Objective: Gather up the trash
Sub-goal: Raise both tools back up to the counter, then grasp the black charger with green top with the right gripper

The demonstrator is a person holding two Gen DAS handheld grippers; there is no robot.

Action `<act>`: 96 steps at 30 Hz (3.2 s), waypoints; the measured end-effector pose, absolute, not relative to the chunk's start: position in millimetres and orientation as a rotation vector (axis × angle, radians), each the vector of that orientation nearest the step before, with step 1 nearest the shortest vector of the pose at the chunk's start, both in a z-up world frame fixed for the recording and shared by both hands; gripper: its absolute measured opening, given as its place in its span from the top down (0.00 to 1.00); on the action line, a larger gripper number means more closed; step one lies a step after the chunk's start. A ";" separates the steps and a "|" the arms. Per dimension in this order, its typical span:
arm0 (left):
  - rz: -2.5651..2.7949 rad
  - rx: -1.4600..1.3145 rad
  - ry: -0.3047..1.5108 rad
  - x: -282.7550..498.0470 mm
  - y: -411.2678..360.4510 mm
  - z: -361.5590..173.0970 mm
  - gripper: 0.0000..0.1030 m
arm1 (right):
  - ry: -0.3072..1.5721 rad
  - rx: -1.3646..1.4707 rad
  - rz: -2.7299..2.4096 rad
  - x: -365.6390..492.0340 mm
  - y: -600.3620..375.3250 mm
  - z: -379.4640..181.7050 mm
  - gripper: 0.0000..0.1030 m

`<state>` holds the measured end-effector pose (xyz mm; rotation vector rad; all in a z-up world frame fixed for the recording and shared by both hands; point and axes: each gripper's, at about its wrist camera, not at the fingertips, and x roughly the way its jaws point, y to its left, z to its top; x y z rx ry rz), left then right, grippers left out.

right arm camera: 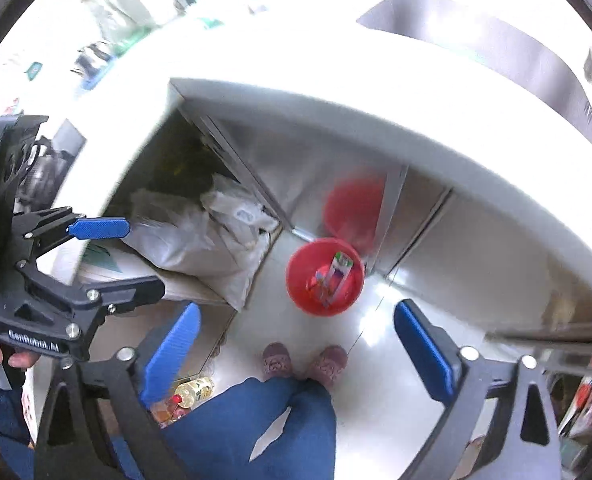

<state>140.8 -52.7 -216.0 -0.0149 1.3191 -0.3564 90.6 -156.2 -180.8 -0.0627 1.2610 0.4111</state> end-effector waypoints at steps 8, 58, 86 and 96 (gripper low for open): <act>-0.383 0.041 1.206 130.1 -60.6 -147.2 0.14 | 1.141 -0.089 0.444 86.4 -161.8 -116.1 0.01; -0.293 0.023 1.196 448.1 86.1 -110.9 0.01 | 1.138 -0.051 0.287 365.4 -82.0 -89.2 0.01; -0.390 0.011 1.353 529.3 128.4 -181.6 0.01 | 1.374 -0.110 0.289 458.4 -46.9 -179.1 0.51; -0.459 0.005 1.362 525.1 132.3 -187.2 0.01 | 1.358 -0.156 0.291 460.6 -36.5 -183.8 0.68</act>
